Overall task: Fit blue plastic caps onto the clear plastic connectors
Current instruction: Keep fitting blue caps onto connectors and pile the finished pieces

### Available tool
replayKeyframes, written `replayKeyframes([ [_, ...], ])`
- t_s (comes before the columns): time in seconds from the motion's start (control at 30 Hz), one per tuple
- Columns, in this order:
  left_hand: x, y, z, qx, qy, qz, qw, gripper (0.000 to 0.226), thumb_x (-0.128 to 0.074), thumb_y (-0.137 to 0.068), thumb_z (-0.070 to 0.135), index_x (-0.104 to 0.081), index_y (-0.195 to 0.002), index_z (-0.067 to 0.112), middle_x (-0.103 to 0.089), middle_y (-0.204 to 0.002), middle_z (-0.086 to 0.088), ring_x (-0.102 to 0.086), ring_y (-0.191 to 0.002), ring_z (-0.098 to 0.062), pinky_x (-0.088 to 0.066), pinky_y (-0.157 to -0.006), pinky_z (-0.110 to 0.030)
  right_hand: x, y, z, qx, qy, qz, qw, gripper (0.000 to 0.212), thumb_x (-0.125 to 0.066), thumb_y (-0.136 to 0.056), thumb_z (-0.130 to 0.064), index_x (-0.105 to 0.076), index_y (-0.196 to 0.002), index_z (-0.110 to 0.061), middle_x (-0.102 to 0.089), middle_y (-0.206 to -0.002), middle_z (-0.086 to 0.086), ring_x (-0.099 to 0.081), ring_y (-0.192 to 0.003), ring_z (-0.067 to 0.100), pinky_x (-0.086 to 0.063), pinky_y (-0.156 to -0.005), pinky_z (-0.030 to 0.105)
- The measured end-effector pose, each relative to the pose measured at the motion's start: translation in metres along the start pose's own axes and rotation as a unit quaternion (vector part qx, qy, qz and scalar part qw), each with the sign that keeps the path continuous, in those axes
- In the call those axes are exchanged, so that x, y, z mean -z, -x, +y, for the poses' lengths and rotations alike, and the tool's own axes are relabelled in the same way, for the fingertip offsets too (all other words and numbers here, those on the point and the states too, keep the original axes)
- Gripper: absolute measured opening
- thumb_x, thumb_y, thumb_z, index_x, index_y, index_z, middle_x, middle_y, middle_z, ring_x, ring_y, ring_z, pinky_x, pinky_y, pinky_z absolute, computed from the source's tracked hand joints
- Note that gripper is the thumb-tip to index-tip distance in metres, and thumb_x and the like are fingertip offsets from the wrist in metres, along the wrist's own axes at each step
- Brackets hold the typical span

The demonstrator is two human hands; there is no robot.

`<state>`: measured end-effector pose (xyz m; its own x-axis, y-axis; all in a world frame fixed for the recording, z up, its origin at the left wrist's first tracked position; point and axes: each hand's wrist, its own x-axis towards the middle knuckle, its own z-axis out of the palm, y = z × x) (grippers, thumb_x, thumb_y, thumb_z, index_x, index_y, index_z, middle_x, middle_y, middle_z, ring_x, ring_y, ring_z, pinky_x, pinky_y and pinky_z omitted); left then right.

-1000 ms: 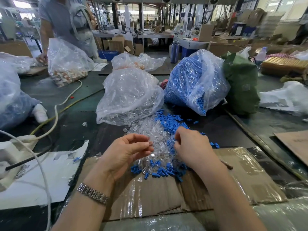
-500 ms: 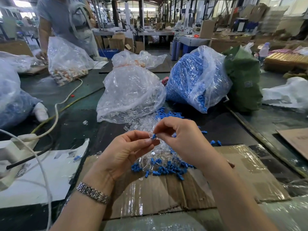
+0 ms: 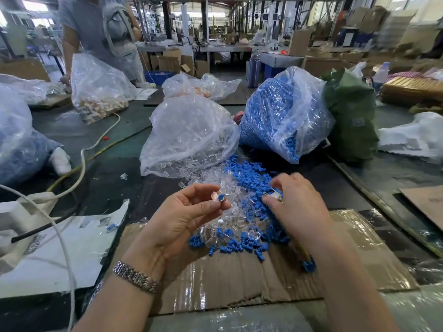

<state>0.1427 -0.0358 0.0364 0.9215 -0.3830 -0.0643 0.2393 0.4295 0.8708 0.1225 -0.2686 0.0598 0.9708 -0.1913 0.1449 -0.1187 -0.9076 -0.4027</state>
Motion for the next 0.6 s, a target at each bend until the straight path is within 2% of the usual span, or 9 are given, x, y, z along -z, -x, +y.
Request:
replayKeyframes([
  [0.03, 0.0, 0.0, 0.0, 0.0, 0.0, 0.001, 1.0, 0.033, -0.081, -0.073, -0.003, -0.077, -0.105, 0.003, -0.073, -0.107, -0.025, -0.073, -0.102, -0.035, -0.06, -0.08, -0.029, -0.002, 0.0, 0.005, -0.065, 0.076, -0.032, 0.994, 0.044, -0.065, -0.094, -0.047, -0.055, -0.128, -0.019, -0.052, -0.128, 0.006, -0.05, -0.121, 0.028, -0.044, -0.1, 0.044],
  [0.1, 0.0, -0.001, 0.0, 0.001, 0.004, -0.001, 1.0, 0.031, -0.079, -0.074, -0.003, -0.077, -0.105, 0.001, -0.073, -0.106, -0.026, -0.073, -0.102, -0.035, -0.06, -0.08, -0.028, -0.006, 0.0, 0.01, -0.128, 0.117, -0.103, 0.98, 0.051, -0.064, -0.094, -0.05, -0.054, -0.125, -0.011, -0.05, -0.13, 0.013, -0.047, -0.122, 0.034, -0.044, -0.099, 0.046],
  [0.17, 0.001, -0.001, -0.001, -0.001, 0.009, 0.001, 1.0, 0.029, -0.077, -0.076, -0.006, -0.077, -0.104, 0.0, -0.073, -0.106, -0.027, -0.073, -0.101, -0.035, -0.06, -0.08, -0.028, -0.01, -0.002, 0.01, -0.125, 0.11, -0.133, 0.977, 0.046, -0.067, -0.092, -0.045, -0.056, -0.116, -0.008, -0.052, -0.126, 0.016, -0.049, -0.118, 0.035, -0.046, -0.09, 0.04],
  [0.27, 0.002, -0.002, -0.001, 0.0, 0.019, 0.005, 1.0, 0.029, -0.075, -0.077, -0.008, -0.076, -0.105, -0.003, -0.072, -0.109, -0.028, -0.073, -0.103, -0.037, -0.06, -0.08, -0.028, -0.011, -0.004, 0.006, -0.113, 0.117, -0.13, 0.978, 0.037, -0.068, -0.089, -0.042, -0.051, -0.096, -0.01, -0.054, -0.117, 0.015, -0.049, -0.11, 0.034, -0.043, -0.08, 0.036],
  [0.37, 0.003, -0.002, 0.0, -0.007, 0.035, 0.007, 0.999, 0.03, -0.077, -0.075, -0.007, -0.076, -0.105, -0.004, -0.072, -0.109, -0.028, -0.073, -0.102, -0.036, -0.06, -0.079, -0.028, -0.01, -0.004, 0.004, -0.124, 0.1, -0.116, 0.98, 0.029, -0.061, -0.091, -0.038, -0.05, -0.093, -0.011, -0.045, -0.106, 0.012, -0.044, -0.099, 0.032, -0.04, -0.077, 0.036],
  [0.5, 0.004, -0.003, 0.0, -0.021, 0.039, 0.015, 0.999, 0.026, -0.076, -0.077, -0.005, -0.077, -0.103, -0.001, -0.072, -0.111, -0.026, -0.074, -0.101, -0.033, -0.061, -0.078, -0.028, 0.003, -0.004, 0.005, -0.095, -0.036, -0.066, 0.993, 0.026, -0.057, -0.094, -0.025, -0.047, -0.076, -0.009, -0.05, -0.081, 0.01, -0.048, -0.072, 0.026, -0.034, -0.06, 0.033],
  [0.53, 0.006, -0.003, 0.0, -0.025, 0.047, 0.019, 0.998, 0.025, -0.076, -0.077, -0.004, -0.078, -0.102, 0.0, -0.073, -0.111, -0.026, -0.074, -0.102, -0.033, -0.06, -0.077, -0.028, 0.01, -0.002, 0.003, -0.078, -0.098, -0.081, 0.989, 0.027, -0.058, -0.096, -0.024, -0.047, -0.075, -0.011, -0.05, -0.075, 0.01, -0.051, -0.066, 0.025, -0.037, -0.06, 0.033],
  [0.6, 0.008, -0.004, 0.002, -0.035, 0.051, 0.024, 0.998, 0.028, -0.081, -0.074, 0.001, -0.079, -0.102, 0.003, -0.073, -0.113, -0.023, -0.073, -0.105, -0.032, -0.06, -0.079, -0.028, 0.021, 0.005, -0.008, -0.036, -0.223, -0.167, 0.96, 0.031, -0.061, -0.1, -0.025, -0.052, -0.074, -0.01, -0.053, -0.069, 0.009, -0.061, -0.059, 0.022, -0.045, -0.059, 0.034],
])
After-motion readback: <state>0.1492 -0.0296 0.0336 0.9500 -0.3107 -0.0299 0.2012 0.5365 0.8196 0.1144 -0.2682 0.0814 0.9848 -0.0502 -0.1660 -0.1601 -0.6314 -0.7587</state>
